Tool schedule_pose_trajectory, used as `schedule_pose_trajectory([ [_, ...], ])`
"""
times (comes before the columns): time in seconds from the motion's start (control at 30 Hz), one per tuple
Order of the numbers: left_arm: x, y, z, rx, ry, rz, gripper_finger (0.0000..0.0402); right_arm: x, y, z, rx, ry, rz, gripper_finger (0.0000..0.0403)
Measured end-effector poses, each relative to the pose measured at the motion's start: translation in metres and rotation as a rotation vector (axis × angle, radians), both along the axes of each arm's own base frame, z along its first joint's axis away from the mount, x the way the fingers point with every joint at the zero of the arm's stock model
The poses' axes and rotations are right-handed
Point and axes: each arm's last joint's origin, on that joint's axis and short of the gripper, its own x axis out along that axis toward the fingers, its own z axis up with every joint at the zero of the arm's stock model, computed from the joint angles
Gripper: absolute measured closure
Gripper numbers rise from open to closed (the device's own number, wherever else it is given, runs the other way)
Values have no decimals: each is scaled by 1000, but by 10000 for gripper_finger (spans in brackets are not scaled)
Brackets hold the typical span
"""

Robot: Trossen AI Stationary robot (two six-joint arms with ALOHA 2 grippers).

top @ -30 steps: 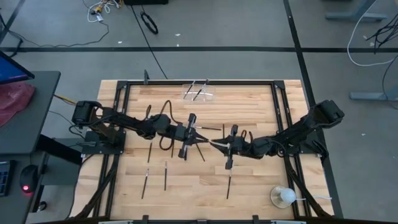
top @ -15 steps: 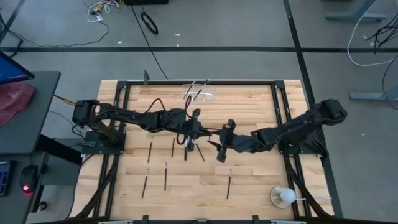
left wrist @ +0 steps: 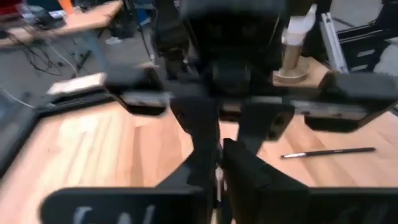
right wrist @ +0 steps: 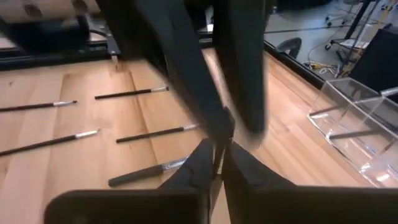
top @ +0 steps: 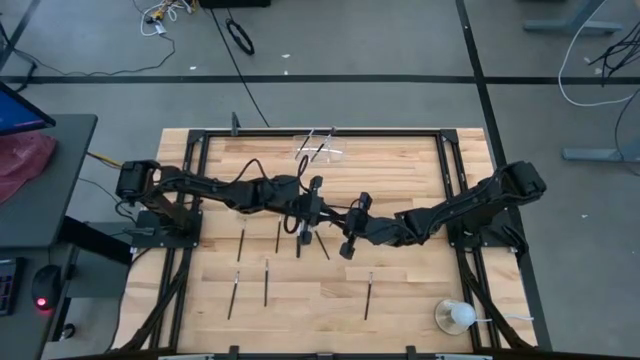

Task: Put items in baskets/containers
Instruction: Put the black eyeshadow brush into the transparent organizer

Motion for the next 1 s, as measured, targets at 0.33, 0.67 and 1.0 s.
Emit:
schedule_pose_trajectory([
  [0.33,-55,20,31,130,156,265,245,-24,-80,-7,-25,-388,-261,392],
  [0.67,-96,36,-32,17,318,359,249,-11,-194,31,-3,-235,-369,392],
  [1.0,-108,34,-59,-17,287,372,259,-12,-242,7,144,-202,-413,391],
])
